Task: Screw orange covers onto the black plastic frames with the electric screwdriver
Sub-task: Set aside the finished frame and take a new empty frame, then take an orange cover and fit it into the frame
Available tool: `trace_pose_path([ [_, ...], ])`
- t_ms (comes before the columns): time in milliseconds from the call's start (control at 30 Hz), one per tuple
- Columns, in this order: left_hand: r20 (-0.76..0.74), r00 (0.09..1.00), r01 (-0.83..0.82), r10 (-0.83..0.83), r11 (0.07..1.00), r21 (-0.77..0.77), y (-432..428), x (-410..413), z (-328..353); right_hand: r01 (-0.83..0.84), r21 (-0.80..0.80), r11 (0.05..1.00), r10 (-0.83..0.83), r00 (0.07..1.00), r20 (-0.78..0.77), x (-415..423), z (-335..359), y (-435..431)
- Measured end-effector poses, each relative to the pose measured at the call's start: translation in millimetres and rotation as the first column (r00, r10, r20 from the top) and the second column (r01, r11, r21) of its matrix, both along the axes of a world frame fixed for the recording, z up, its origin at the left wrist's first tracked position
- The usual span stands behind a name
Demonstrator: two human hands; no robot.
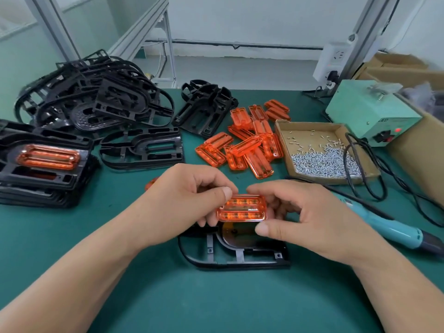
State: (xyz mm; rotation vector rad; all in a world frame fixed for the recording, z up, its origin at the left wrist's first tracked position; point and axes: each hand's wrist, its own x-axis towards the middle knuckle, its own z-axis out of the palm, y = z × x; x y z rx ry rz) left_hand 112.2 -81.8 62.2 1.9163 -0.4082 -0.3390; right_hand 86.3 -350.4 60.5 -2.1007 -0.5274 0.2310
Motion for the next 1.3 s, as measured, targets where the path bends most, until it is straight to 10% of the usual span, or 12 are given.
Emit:
trace_pose_path([
  [567,0.181,0.979,0.061,-0.092,0.984,0.166,-1.4,-5.0,0.4,0.031,-0.058,0.998,-0.026,0.996,0.083,1.8,-2.9,-2.5],
  [833,0.192,0.976,0.074,-0.102,0.987,0.145,-12.6,-14.0,1.5,0.186,0.391,0.901,-0.183,0.982,-0.045,4.4,-3.5,13.2],
  [1033,0.212,0.974,-0.103,0.082,0.991,0.087,-20.8,-19.3,6.5,0.136,0.228,0.964,-0.161,0.983,0.094,-1.6,-9.0,18.9],
  [1300,0.480,0.877,-0.206,-0.022,0.885,0.417,-9.6,-9.6,3.1,0.046,-0.322,0.945,0.003,0.989,0.149,-0.4,-6.0,1.3],
])
